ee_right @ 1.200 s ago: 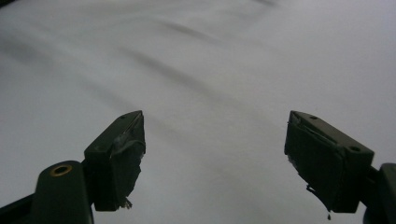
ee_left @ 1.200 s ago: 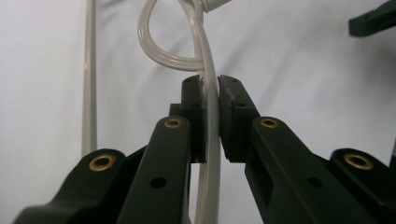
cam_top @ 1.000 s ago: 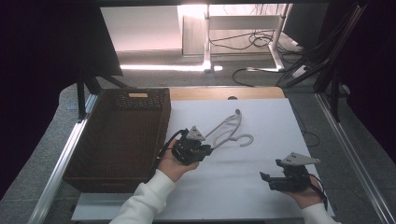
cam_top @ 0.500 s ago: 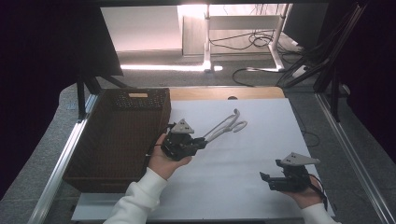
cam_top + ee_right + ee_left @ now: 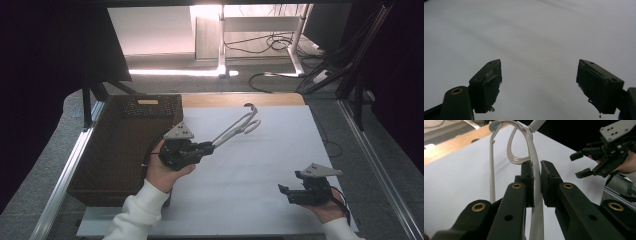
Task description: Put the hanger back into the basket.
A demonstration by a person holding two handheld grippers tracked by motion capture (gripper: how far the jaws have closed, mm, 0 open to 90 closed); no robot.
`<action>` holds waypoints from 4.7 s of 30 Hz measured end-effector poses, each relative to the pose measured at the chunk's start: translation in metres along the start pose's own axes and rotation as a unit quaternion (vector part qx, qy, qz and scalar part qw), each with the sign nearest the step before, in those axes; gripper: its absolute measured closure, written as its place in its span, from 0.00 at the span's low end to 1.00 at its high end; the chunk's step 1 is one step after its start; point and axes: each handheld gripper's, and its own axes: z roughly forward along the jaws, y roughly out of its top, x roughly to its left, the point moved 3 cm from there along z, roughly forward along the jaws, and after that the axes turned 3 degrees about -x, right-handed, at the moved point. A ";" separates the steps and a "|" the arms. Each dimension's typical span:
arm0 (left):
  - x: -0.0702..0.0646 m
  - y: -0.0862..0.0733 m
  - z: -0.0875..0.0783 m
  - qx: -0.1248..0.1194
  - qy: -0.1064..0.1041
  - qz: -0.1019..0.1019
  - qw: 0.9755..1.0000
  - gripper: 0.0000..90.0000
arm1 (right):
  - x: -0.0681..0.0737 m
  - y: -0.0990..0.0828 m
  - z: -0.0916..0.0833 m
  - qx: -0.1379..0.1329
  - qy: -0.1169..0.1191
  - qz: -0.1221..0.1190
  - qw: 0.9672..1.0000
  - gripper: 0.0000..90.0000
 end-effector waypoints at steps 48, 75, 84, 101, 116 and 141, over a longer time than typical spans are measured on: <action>0.045 -0.012 -0.121 -0.086 0.070 -0.027 0.994 0.91 | 0.000 0.000 0.000 0.001 -0.004 0.003 1.000 0.23; 0.083 -0.059 -0.165 -0.095 0.106 -0.067 0.988 0.91 | -0.001 0.000 0.002 0.003 -0.005 0.002 1.000 0.23; 0.095 -0.074 -0.171 -0.087 0.110 -0.074 0.987 0.91 | 0.000 0.000 0.003 0.005 -0.005 0.002 1.000 0.23; 0.110 -0.081 -0.161 -0.069 0.098 -0.077 0.990 0.91 | -0.001 -0.001 0.003 0.006 -0.006 0.002 1.000 0.23; 0.136 -0.099 -0.167 -0.082 0.131 -0.118 0.981 0.58 | 0.000 -0.001 0.003 0.007 -0.006 0.001 1.000 0.23; 0.100 -0.101 -0.138 -0.026 0.119 -0.081 0.989 0.41 | 0.001 -0.001 0.003 0.008 -0.004 -0.001 1.000 0.23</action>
